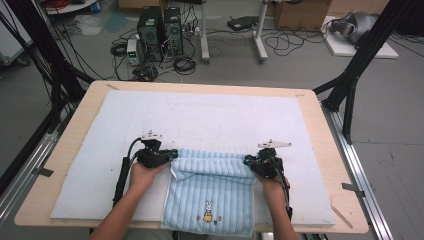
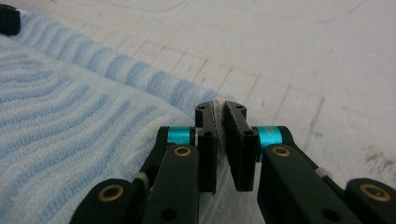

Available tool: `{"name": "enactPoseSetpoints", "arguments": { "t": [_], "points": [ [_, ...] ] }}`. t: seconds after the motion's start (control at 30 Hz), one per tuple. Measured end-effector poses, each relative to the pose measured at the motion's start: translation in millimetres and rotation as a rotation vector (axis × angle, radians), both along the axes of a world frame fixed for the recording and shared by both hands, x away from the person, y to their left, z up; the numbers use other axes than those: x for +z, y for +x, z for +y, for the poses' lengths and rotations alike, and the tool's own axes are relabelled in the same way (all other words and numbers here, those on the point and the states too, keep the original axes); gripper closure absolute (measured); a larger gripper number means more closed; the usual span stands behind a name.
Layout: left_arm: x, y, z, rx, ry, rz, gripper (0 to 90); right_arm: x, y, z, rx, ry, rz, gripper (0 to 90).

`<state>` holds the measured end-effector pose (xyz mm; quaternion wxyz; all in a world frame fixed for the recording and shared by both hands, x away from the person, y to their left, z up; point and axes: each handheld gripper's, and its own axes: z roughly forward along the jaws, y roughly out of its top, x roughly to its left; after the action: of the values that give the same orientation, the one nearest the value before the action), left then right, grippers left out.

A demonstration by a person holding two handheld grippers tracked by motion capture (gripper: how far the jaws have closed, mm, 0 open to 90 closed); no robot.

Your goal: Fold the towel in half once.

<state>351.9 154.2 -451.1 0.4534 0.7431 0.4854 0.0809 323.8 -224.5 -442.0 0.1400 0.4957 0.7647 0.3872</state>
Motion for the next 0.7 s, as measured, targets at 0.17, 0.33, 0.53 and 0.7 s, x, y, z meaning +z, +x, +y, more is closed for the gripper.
{"name": "enactPoseSetpoints", "arguments": {
  "t": [0.17, 0.33, 0.53, 0.7],
  "points": [
    [12.9, 9.9, 1.4, 0.024, -0.046, -0.025, 87.1, 4.0, 14.8, 0.8, -0.023, -0.007, -0.032, 83.8],
    [25.0, 25.8, 4.3, 0.054, -0.075, -0.063, 87.0, 8.8, 32.1, 2.3, -0.034, -0.014, -0.068, 83.9],
    [29.0, 44.7, 13.5, 0.097, -0.105, -0.078, 87.0, 18.9, 57.2, 11.1, -0.026, -0.035, -0.115, 84.0],
    [28.6, 53.8, 16.7, 0.115, -0.091, -0.093, 87.0, 25.8, 75.0, 20.7, -0.029, -0.064, -0.130, 84.0]
  ]
}}
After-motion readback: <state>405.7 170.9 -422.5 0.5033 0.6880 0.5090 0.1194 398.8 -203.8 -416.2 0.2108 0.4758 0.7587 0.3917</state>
